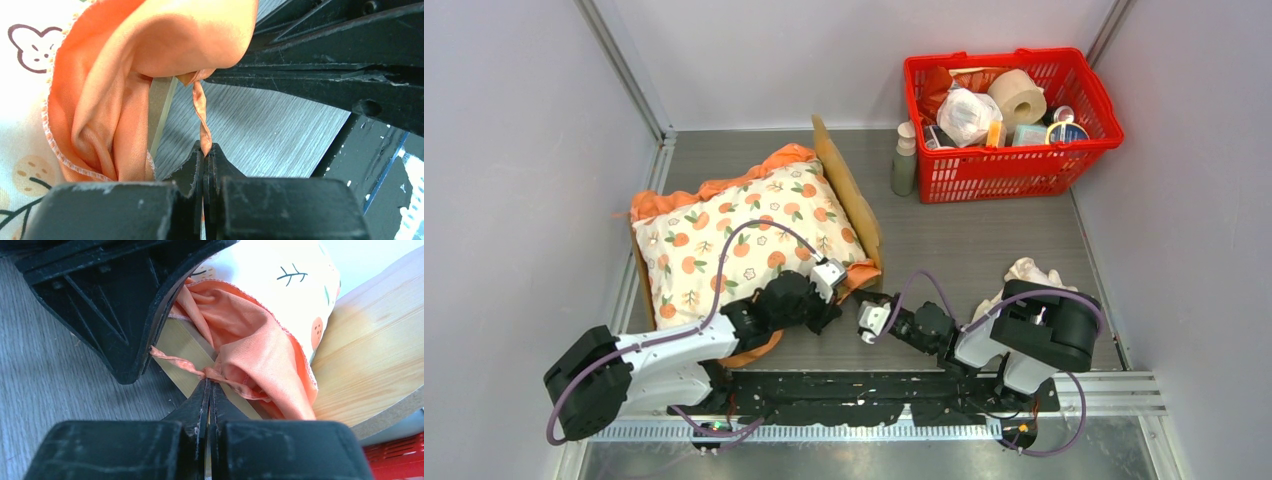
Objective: Set up the pet bed
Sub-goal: Tie the ropes to the bed frame.
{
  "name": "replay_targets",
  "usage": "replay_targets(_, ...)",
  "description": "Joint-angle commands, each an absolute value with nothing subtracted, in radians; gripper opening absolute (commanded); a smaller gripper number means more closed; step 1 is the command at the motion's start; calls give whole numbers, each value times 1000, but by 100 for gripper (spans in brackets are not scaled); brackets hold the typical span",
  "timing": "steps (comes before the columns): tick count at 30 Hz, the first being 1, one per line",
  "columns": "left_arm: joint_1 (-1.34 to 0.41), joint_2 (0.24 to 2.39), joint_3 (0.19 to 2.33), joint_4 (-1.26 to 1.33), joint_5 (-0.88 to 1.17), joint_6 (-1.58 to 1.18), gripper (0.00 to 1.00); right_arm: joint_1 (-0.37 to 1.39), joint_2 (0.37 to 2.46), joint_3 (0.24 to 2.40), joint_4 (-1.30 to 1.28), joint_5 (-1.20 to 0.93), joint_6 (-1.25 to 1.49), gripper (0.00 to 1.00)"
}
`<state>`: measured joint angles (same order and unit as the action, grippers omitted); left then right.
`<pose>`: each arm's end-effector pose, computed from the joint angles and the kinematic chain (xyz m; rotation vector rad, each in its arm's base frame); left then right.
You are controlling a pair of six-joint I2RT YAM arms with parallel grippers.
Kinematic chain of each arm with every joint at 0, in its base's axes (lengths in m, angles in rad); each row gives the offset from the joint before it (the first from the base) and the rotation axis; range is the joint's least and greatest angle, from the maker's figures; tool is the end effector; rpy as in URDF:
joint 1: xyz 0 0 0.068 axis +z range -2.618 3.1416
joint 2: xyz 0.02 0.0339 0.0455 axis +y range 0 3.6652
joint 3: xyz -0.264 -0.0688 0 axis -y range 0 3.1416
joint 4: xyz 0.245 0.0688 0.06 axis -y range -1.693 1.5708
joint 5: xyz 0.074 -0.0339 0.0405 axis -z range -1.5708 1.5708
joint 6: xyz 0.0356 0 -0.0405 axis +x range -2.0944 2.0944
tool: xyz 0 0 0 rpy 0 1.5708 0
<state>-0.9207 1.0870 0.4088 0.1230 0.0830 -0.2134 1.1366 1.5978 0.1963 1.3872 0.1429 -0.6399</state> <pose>0.1300 -0.1758 0.1825 0.8165 2.0636 -0.7409 0.1042 0.2127 0.1445 -1.1613 1.0884 0.2746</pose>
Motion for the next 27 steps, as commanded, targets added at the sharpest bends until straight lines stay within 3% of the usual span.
replay_targets(1,-916,1064,395,156,80,-227,0,1133,1588,204,1477,124,-731,5)
replay_targets(10,-916,1085,390,176,85,-246,0,1114,1651,189,1608,87,-836,5)
replay_targets(14,-916,1077,382,176,79,-246,0,1083,1669,193,1607,-49,-844,5)
replay_targets(27,-915,1098,389,169,55,-244,2,1059,1649,233,1520,-76,-945,5)
